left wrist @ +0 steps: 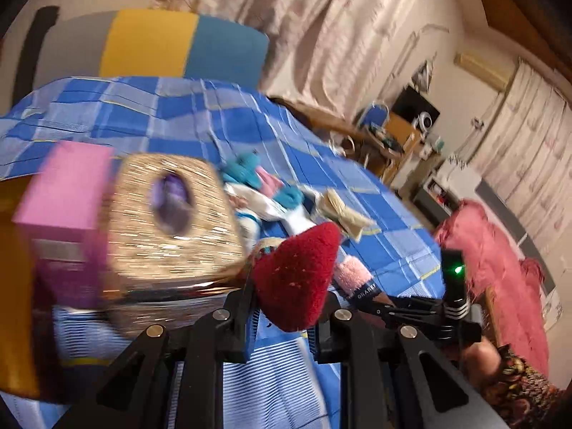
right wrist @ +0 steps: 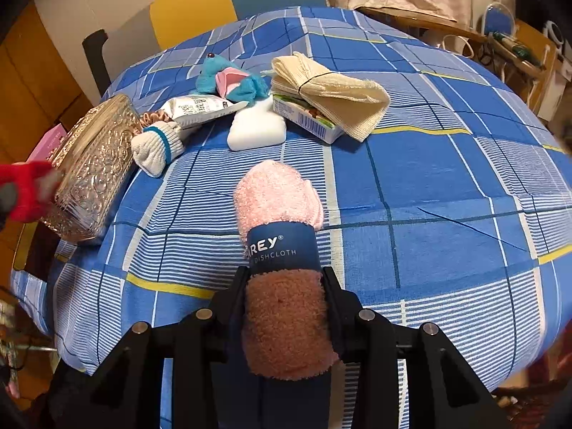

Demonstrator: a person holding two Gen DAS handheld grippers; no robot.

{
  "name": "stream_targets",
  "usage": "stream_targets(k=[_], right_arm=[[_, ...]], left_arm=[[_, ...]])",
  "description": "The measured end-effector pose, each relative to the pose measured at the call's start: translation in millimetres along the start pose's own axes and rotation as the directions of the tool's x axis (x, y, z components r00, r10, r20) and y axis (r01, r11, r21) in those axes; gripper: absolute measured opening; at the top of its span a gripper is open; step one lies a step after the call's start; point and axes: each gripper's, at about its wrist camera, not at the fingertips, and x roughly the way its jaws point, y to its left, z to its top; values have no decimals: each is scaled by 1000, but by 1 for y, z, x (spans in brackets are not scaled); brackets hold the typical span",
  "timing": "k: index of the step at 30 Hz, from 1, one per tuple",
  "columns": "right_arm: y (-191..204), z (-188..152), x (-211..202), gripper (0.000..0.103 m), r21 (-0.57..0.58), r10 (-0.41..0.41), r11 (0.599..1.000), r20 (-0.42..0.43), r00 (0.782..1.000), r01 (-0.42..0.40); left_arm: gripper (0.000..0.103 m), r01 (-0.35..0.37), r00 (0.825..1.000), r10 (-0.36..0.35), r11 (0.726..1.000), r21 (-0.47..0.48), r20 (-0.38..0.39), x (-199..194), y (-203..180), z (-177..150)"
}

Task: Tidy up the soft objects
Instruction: 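Carry the red plush into the gold tray and open the left tool while the right tool carries the dishcloth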

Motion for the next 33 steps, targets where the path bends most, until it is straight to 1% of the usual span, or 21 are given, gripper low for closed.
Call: stream_targets(k=[5, 7, 10, 12, 13, 16, 20, 25, 27, 28, 30, 31, 32, 33], right_arm=[[5, -1, 0, 40, 16, -46, 999, 9, 999, 46], [9, 0, 0, 40, 10, -73, 997, 1, 997, 73], [12, 3, 0, 38, 18, -96, 995, -8, 995, 97], [14, 4, -3, 36, 44, -101, 994, -7, 995, 102], [15, 5, -4, 36, 56, -98, 994, -5, 995, 98], [22, 5, -13, 35, 110, -63, 992, 17, 998, 61], [45, 2, -31, 35, 124, -33, 992, 64, 997, 25], [84, -5, -55, 35, 108, 21, 994, 106, 994, -32], [97, -6, -65, 35, 97, 29, 994, 128, 991, -41], [105, -6, -72, 35, 91, 34, 995, 146, 989, -48], [115, -4, -83, 35, 77, 39, 996, 173, 984, -53], [121, -4, -89, 35, 69, 39, 996, 187, 982, -53], [128, -1, -97, 35, 56, 40, 997, 207, 977, -52], [133, 0, -102, 35, 46, 43, 997, 222, 974, -54]], left_arm=[[21, -50, 997, 54, 996, -77, 57, -47, 50, 7], [21, -93, 992, 102, 990, -111, 77, -63, 76, 9], [21, -163, 981, 177, 974, -160, 77, -79, 116, 10], [21, -229, 967, 245, 956, -185, 64, -86, 147, 12], [21, -268, 957, 285, 942, -200, 60, -89, 164, 13], [21, -330, 935, 351, 907, -264, 39, -94, 211, 12], [21, -382, 916, 401, 865, -326, -10, -95, 269, 9], [23, -474, 875, 478, 812, -341, -79, -80, 318, 17], [30, -496, 863, 495, 795, -349, -99, -77, 334, 20], [33, -511, 854, 511, 785, -350, -100, -76, 341, 23], [44, -531, 839, 537, 773, -347, -86, -79, 346, 27], [45, -539, 831, 551, 768, -346, -72, -81, 349, 30], [46, -542, 827, 558, 764, -350, -64, -81, 354, 35], [50, -542, 826, 561, 761, -357, -56, -83, 358, 37]])
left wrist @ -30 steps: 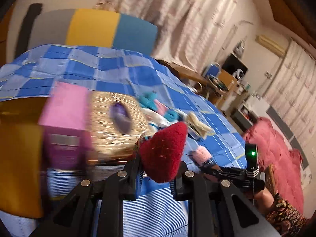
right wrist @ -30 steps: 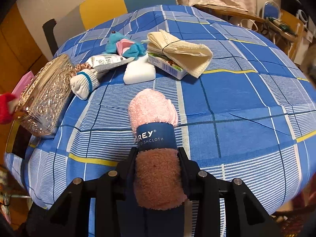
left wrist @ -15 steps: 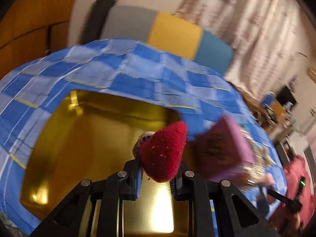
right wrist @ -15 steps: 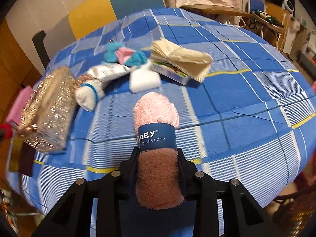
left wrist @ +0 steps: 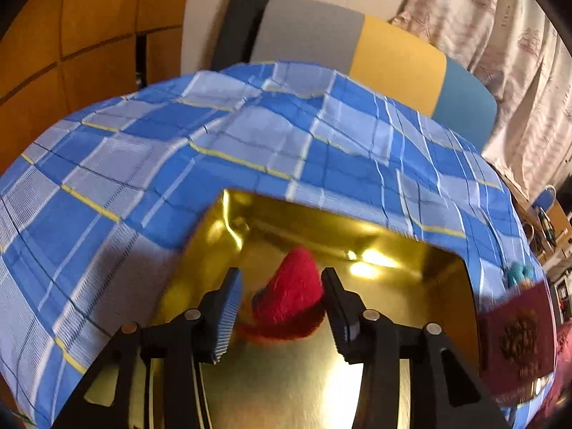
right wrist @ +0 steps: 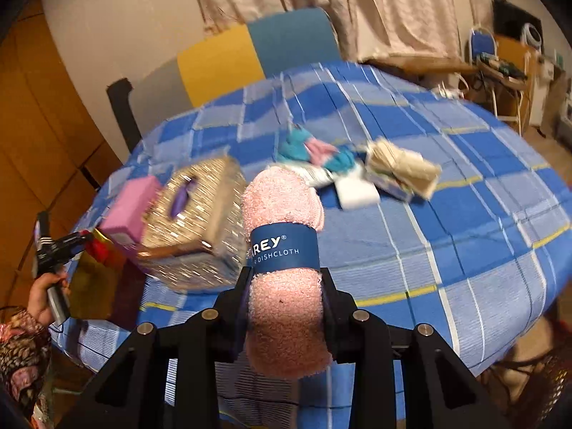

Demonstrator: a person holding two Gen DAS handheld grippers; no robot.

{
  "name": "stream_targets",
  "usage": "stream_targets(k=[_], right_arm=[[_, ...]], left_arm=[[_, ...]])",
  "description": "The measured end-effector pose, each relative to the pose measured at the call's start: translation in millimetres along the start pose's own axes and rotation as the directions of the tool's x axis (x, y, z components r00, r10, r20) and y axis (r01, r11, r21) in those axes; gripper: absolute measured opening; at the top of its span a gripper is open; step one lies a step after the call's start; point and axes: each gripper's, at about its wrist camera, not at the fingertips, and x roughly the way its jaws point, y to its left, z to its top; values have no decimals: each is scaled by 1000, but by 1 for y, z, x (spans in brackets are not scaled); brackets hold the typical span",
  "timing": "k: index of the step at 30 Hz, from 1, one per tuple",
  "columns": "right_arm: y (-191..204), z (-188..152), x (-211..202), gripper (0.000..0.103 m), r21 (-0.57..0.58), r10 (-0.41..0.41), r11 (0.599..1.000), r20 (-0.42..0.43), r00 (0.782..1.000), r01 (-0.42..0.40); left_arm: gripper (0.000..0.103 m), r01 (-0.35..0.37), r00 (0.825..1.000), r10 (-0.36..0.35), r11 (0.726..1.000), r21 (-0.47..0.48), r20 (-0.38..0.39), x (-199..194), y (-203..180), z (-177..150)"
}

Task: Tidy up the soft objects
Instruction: 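Carry the red plush into the gold tray and open the left tool while the right tool carries the dishcloth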

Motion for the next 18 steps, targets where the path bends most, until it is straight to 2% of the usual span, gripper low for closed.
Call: stream_targets(k=[2, 4, 9, 14, 18], right_arm=[[15, 6, -10, 35, -31, 17, 999, 36, 999, -16], [28, 10, -17, 35, -59, 36, 998, 62, 997, -32], [75, 19, -28, 35, -133, 158, 980, 90, 983, -145], [123, 24, -16, 35, -178, 287, 945, 45, 957, -275], [173, 23, 9, 35, -220, 377, 900, -38, 926, -375]], left_arm=[[55, 7, 1000, -6, 1000, -23, 20, -2, 6, 7], [55, 11, 998, -7, 997, -76, 62, -13, 18, 9], [55, 44, 993, -25, 983, -176, 112, -41, 39, -2], [55, 94, 993, -75, 975, -201, 96, -67, 46, -35], [55, 117, 991, -103, 976, -186, 82, -86, 42, -67]])
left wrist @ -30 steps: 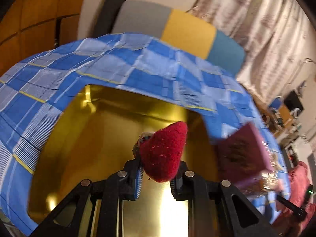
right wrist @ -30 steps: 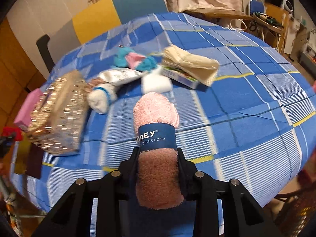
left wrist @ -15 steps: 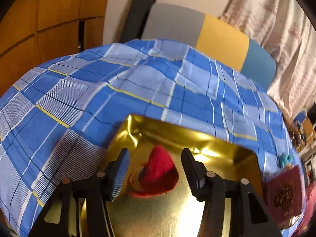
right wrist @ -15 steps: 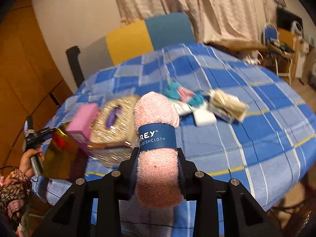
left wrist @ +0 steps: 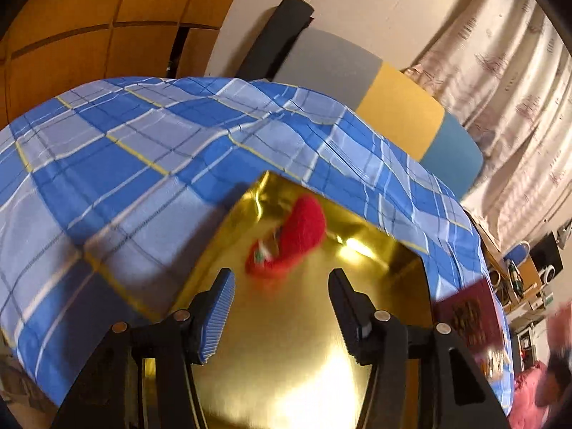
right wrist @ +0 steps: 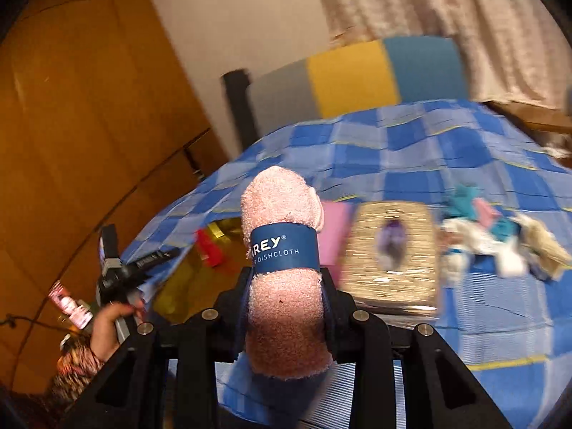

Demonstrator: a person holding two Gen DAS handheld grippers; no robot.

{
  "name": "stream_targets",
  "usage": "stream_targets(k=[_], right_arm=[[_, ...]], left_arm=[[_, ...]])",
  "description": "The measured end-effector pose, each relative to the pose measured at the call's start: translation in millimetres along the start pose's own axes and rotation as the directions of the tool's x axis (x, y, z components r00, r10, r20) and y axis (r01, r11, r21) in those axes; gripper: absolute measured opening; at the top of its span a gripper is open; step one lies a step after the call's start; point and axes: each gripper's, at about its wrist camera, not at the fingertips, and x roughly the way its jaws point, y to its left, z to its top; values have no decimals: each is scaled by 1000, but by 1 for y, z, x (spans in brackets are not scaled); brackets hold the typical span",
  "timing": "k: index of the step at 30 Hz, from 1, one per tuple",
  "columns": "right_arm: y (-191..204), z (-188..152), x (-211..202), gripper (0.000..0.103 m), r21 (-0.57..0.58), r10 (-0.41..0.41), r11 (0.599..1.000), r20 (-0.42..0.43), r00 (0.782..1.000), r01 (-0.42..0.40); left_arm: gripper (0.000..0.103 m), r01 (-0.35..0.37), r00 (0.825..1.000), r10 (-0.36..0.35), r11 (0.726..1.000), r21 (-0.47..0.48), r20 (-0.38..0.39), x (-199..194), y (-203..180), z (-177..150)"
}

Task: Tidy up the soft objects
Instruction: 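Carry the red plush into the gold tray and open the left tool while the right tool carries the dishcloth, then lower the pink dishcloth into the gold tray beside the red plush and open the right tool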

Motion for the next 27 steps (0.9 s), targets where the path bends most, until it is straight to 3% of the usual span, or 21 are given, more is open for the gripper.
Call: stream_targets(k=[3, 6, 11, 15, 19, 22, 27], right_arm=[[29, 3, 40, 35, -36, 63, 997, -63, 996, -66], [53, 4, 93, 35, -21, 120, 992, -166, 979, -126], [82, 2, 188, 35, -43, 88, 993, -309, 947, -106], [92, 1, 247, 35, -43, 49, 997, -372, 927, -70], [98, 6, 293, 35, -32, 19, 999, -399, 917, -34], [106, 17, 317, 36, -52, -14, 999, -369, 930, -6], [117, 29, 341, 50, -85, -65, 996, -325, 944, 39]], left_arm=[[55, 0, 1000, 0, 1000, 11, -7, -14, -2, -21], [55, -14, 1000, 14, 1000, 1, -4, -26, -3, -38], [55, -31, 999, 31, 1000, 6, 22, -50, -5, -56], [55, -50, 998, 49, 999, 16, 35, -62, 0, -61], [55, -61, 997, 62, 998, -26, 37, -65, 13, -62], [55, -72, 997, 74, 996, -56, 32, -62, 21, -62], [55, -69, 997, 70, 996, -49, 17, -59, 20, -66]])
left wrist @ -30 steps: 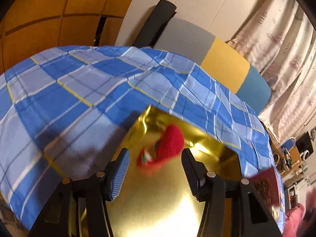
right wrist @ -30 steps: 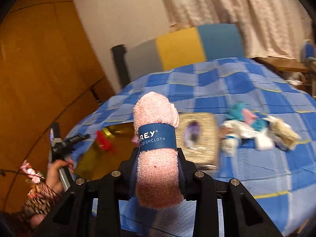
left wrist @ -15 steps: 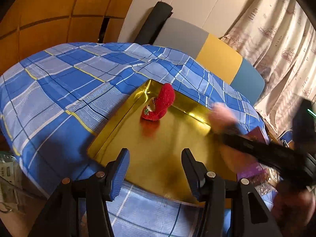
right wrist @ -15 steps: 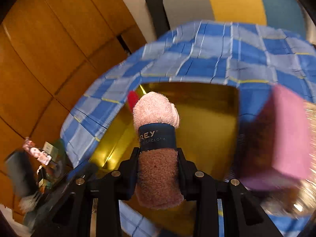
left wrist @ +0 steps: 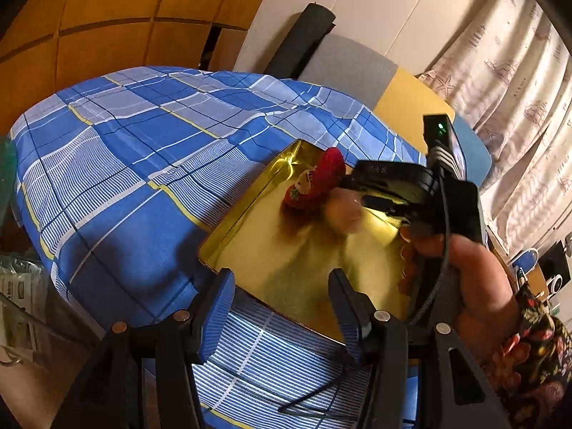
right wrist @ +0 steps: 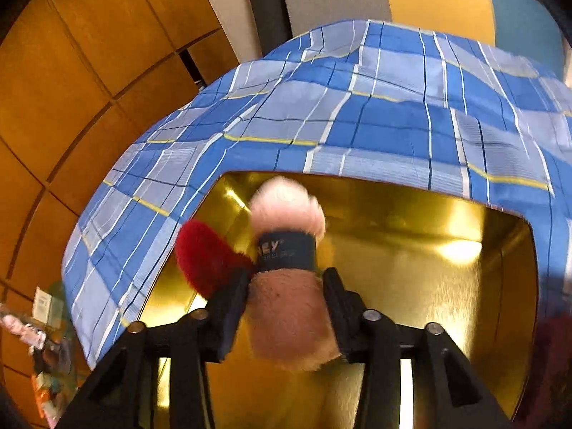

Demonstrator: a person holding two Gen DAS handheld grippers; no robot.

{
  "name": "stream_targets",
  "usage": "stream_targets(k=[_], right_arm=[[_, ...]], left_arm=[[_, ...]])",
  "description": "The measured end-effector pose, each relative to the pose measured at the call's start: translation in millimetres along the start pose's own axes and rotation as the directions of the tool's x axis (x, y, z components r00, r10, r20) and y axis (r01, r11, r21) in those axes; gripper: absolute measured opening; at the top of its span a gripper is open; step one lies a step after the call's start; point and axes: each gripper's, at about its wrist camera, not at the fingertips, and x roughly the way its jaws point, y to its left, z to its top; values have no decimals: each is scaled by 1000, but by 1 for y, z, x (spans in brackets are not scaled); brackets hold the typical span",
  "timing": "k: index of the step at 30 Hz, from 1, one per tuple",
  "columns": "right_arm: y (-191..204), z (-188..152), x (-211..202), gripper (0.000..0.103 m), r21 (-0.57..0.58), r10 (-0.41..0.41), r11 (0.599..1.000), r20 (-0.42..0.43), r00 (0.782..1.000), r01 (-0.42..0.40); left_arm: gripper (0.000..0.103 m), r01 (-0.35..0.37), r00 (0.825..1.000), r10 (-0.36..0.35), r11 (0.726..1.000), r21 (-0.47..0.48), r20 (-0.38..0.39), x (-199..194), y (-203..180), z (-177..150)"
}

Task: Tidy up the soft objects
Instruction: 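Lower the pink dishcloth into the gold tray beside the red plush and open the right tool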

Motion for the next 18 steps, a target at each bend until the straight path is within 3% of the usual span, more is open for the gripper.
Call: stream_targets(k=[5, 9, 18], right_arm=[[-1, -6, -21, 54, -4, -26, 1000, 39, 999, 27], [-2, -20, -49, 56, 10, -1, 1000, 45, 999, 0], [17, -52, -135, 64, -112, 42, 993, 172, 984, -22]], left_arm=[[55, 15, 1000, -15, 1000, 2, -7, 3, -2, -2], [55, 36, 999, -36, 999, 0, -28, 5, -5, -5], [55, 70, 997, -70, 997, 29, -11, -6, -22, -10]])
